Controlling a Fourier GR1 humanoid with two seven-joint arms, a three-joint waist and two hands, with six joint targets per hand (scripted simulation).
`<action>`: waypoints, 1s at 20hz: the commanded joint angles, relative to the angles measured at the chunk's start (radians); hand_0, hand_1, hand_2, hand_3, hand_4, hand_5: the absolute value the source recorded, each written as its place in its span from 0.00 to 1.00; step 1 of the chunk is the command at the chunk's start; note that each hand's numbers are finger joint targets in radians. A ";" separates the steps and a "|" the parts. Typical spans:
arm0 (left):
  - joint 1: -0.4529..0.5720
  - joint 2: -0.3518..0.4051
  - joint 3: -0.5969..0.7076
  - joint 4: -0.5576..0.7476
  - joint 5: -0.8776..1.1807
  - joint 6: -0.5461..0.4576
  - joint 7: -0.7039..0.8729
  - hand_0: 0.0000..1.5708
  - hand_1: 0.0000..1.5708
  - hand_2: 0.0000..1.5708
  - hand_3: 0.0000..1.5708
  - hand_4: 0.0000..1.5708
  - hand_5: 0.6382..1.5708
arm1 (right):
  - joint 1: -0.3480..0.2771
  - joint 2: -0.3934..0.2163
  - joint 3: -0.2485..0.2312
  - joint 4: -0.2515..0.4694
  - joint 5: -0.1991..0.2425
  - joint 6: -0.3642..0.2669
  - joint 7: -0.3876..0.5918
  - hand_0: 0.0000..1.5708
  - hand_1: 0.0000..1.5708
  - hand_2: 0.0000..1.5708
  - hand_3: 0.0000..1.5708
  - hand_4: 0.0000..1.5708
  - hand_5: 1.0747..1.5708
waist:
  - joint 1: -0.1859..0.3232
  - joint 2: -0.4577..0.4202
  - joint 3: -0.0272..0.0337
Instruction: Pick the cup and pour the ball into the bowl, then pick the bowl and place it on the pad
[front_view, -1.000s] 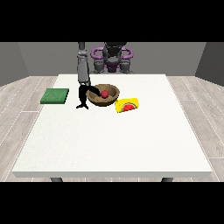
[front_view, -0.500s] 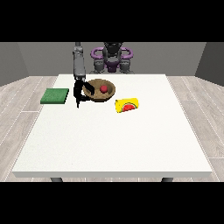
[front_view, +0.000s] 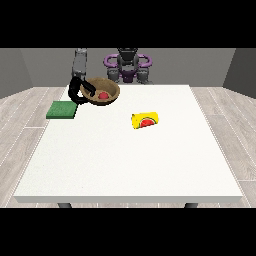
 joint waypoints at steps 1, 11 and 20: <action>0.019 0.060 0.027 0.028 -0.006 -0.010 -0.044 0.00 0.00 0.00 0.00 0.00 0.97 | 0.009 -0.093 -0.002 -0.018 -0.008 0.115 -0.005 1.00 1.00 1.00 1.00 0.82 0.87 | -0.059 0.029 0.0020; 0.060 0.024 0.005 -0.034 -0.002 0.032 -0.033 0.00 0.00 0.00 0.00 0.00 0.96 | 0.053 -0.252 -0.103 0.104 -0.035 0.235 -0.168 1.00 1.00 1.00 1.00 0.83 0.92 | -0.041 0.045 0.0029; 0.007 0.037 -0.003 -0.144 0.019 0.058 -0.019 0.00 0.00 0.00 0.00 0.09 0.96 | -0.032 -0.368 -0.250 0.263 -0.133 0.330 -0.293 1.00 1.00 1.00 0.60 0.82 0.94 | 0.014 0.173 0.0035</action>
